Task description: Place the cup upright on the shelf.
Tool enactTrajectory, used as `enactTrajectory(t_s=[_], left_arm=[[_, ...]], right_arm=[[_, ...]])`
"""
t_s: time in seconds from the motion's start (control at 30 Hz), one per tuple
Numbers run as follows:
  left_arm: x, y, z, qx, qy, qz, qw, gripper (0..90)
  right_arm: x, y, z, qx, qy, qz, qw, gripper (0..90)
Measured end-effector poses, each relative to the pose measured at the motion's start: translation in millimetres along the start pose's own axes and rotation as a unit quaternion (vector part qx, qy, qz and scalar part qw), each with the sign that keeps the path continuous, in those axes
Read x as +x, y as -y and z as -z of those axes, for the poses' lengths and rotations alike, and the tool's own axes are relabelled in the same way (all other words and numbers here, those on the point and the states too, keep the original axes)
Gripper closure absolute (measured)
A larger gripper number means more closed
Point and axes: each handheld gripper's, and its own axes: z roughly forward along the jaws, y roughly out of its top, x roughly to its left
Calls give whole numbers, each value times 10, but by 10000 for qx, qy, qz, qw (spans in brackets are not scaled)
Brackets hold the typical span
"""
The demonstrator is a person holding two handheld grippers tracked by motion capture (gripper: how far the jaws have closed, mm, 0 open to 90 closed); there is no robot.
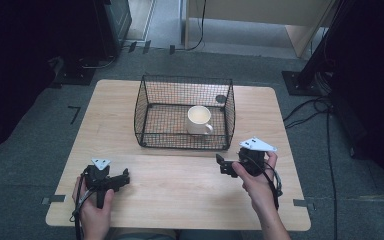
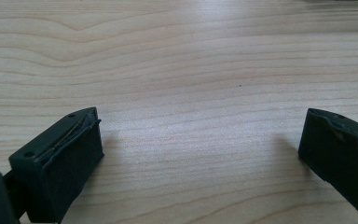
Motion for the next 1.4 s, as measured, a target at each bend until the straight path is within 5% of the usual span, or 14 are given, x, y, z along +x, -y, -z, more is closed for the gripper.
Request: enactTrajectory(t_s=[0.67,1.0,1.2,1.4], left_arm=[[0,0,0,0,0,-1,10000,0],[0,0,0,1,0,0,10000,0],[0,0,0,0,0,-1,10000,0],[0,1,0,-1,-4,5,10000,0]], right_arm=[[-631,705,149,249,405,-607,9970,0],[-981,1086,179,400,708,-984,9918,0],[-1201,1263,224,453,1171,-974,9873,0],[-1300,1323,315,571,1335,-783,9863,0]])
